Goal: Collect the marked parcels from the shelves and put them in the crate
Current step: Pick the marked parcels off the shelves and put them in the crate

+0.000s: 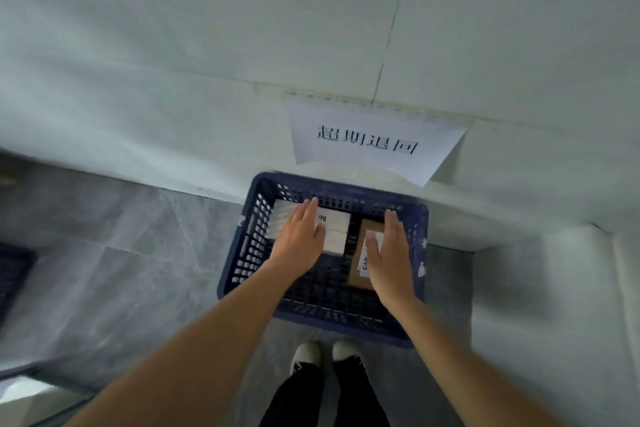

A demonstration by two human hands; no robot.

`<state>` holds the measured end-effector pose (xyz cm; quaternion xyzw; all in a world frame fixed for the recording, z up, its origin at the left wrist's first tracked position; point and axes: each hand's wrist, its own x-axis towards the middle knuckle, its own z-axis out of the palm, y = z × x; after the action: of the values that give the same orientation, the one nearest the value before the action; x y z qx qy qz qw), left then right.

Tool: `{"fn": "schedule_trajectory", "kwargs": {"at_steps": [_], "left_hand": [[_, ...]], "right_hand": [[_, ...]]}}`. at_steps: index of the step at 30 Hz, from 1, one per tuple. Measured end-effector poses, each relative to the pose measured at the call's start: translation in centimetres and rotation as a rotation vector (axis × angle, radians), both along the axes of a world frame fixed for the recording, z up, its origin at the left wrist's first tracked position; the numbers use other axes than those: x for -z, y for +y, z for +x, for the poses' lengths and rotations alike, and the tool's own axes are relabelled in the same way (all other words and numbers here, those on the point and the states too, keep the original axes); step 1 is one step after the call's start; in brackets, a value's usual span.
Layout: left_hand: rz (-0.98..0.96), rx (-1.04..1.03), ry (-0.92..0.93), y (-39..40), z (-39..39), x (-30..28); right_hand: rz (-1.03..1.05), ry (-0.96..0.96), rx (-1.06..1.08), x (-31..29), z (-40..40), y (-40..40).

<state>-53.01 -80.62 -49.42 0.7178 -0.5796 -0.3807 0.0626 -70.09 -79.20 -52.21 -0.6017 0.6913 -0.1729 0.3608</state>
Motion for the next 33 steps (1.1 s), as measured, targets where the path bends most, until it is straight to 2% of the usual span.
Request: {"fn": "schedule_trajectory", "kwargs": {"at_steps": [4, 8, 11, 18, 24, 29, 33], "left_hand": [[-0.276, 0.046, -0.271, -0.7, 3.9, -6.0], [-0.386, 0.027, -0.511, 1.4, 6.9, -11.2], [-0.443, -0.087, -0.632, 3.8, 9.5, -15.0], [-0.499, -0.426, -0.833, 12.9, 15.7, -24.8], [-0.390, -0.709, -1.051, 26.3, 21.5, -29.8], [-0.309, -0.918, -1.206, 38.3, 24.3, -33.7], [-0.278, -1.037, -1.320, 47.6, 25.8, -37.0]], "right_hand": [[-0.207, 0.066, -0.187, -5.7, 4.1, -2.8], [-0.319, 0.076, -0.477, -10.5, 8.4, -3.9], [-0.429, 0.087, -0.668, -14.7, 11.3, -4.6], [-0.641, 0.033, -0.927, -24.0, 20.3, -2.1], [-0.738, -0.148, -1.163, -29.5, 30.3, 6.2], [-0.792, -0.281, -1.340, -32.5, 37.5, 17.6], [-0.851, -0.310, -1.439, -36.1, 42.0, 27.5]]}}
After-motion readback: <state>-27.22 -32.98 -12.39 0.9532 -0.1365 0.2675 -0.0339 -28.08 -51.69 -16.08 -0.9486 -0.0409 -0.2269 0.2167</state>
